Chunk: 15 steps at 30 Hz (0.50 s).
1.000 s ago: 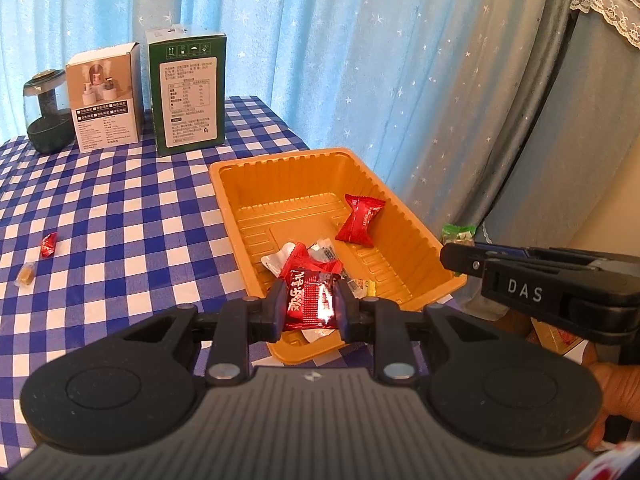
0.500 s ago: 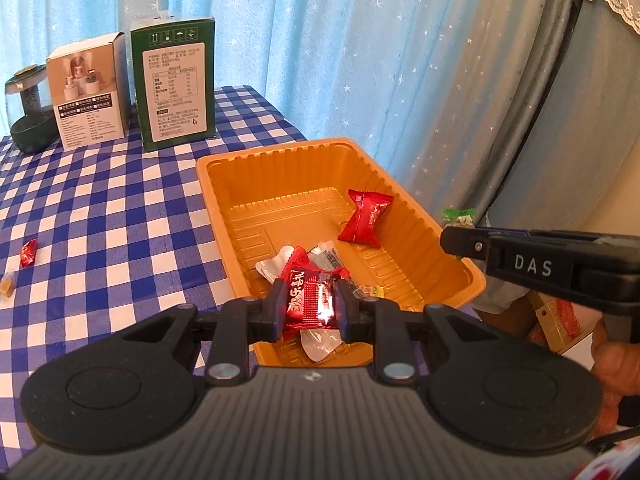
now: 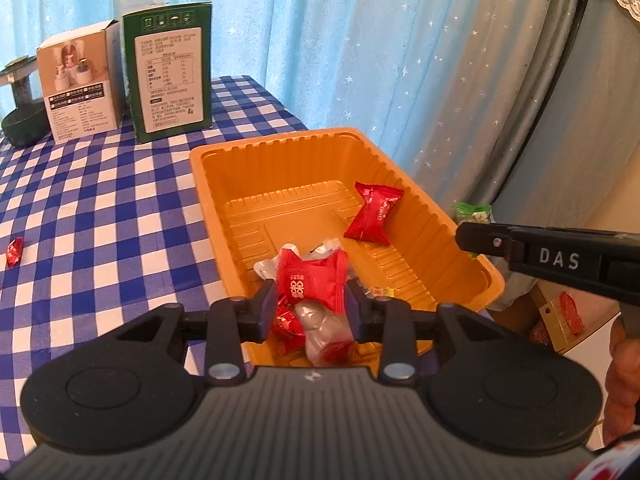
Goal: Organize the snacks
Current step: 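Open the left tool over the tray while the right tool releases the green-wrapped candy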
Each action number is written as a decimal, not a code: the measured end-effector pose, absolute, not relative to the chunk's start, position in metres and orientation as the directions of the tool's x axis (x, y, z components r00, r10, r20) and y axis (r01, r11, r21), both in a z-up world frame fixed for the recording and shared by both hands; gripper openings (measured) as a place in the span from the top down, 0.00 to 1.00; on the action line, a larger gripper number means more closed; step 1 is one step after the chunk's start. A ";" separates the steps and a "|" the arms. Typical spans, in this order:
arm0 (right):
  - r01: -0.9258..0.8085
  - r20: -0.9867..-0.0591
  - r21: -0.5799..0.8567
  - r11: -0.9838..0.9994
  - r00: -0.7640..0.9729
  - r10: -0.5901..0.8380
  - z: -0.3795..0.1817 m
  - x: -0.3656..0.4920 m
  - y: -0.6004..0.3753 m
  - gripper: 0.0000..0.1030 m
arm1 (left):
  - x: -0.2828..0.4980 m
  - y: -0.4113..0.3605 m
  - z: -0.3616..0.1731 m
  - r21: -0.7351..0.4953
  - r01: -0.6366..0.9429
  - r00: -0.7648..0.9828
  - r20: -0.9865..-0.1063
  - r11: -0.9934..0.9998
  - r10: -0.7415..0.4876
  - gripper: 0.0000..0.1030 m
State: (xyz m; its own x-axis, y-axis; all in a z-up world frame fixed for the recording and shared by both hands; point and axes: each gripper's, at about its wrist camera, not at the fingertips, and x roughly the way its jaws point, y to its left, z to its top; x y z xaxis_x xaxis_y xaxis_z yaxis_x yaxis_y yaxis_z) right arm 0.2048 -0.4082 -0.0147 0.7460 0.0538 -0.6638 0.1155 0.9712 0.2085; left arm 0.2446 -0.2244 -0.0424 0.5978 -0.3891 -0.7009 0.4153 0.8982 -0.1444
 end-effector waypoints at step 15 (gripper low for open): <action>0.077 -0.654 0.273 0.959 0.745 0.127 -0.015 0.213 -0.403 0.78 | 0.218 -0.183 -0.034 -0.179 0.341 0.627 -0.688 0.923 -0.365 0.62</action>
State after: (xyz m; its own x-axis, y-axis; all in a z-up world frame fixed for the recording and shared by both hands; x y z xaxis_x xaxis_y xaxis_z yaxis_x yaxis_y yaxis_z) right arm 0.2134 -0.4033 -0.0149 0.7454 0.1268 -0.6545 0.0770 0.9588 0.2734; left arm 0.2175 -0.1835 -0.0340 0.6271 -0.3645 -0.6883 0.3406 0.9231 -0.1786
